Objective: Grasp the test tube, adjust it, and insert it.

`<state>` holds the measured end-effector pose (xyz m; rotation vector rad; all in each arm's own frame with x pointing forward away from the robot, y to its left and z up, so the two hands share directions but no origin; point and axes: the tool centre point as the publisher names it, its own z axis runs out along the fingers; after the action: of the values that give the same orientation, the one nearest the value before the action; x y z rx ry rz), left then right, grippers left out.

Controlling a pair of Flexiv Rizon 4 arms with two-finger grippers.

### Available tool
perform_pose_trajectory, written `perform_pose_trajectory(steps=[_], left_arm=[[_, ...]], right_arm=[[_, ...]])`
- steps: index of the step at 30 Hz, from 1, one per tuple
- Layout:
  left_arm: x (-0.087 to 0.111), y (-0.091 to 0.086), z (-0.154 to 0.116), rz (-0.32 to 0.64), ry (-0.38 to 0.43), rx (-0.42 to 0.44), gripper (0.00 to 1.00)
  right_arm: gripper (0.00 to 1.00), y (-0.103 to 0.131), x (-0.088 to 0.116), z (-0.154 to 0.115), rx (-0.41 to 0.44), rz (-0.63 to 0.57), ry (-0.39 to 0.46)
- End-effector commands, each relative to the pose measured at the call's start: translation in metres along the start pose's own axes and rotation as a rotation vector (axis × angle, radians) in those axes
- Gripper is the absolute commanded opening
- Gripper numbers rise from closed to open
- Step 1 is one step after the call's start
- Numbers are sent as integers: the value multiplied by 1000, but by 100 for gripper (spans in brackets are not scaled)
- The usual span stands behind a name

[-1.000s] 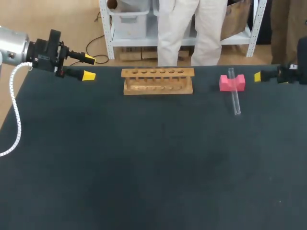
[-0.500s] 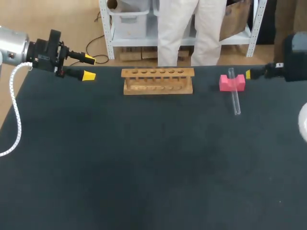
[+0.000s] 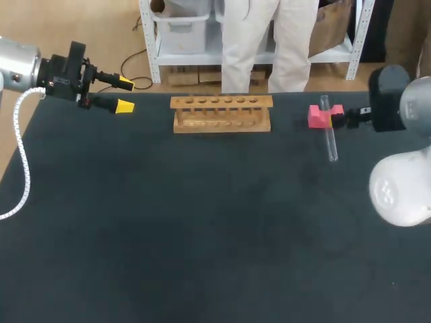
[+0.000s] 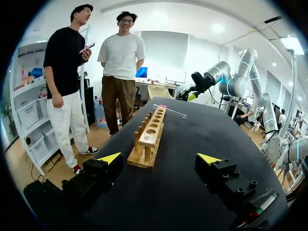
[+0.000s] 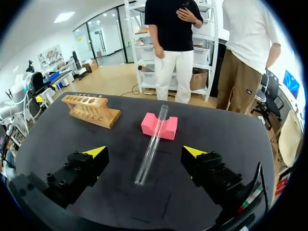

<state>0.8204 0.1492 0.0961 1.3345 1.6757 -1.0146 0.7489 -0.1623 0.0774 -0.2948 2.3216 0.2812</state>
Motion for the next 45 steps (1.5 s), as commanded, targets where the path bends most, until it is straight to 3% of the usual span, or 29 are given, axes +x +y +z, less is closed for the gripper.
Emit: perform_pose_trajectory(steps=[1, 17, 45], left_arm=[[1, 0, 0, 2, -2, 0, 100], [1, 0, 0, 2, -2, 0, 100], [1, 0, 0, 2, -2, 0, 100]], right_arm=[[100, 4, 4, 24, 363, -12, -27], [100, -6, 11, 74, 309, -51, -39], [100, -21, 18, 105, 217, -25, 10]])
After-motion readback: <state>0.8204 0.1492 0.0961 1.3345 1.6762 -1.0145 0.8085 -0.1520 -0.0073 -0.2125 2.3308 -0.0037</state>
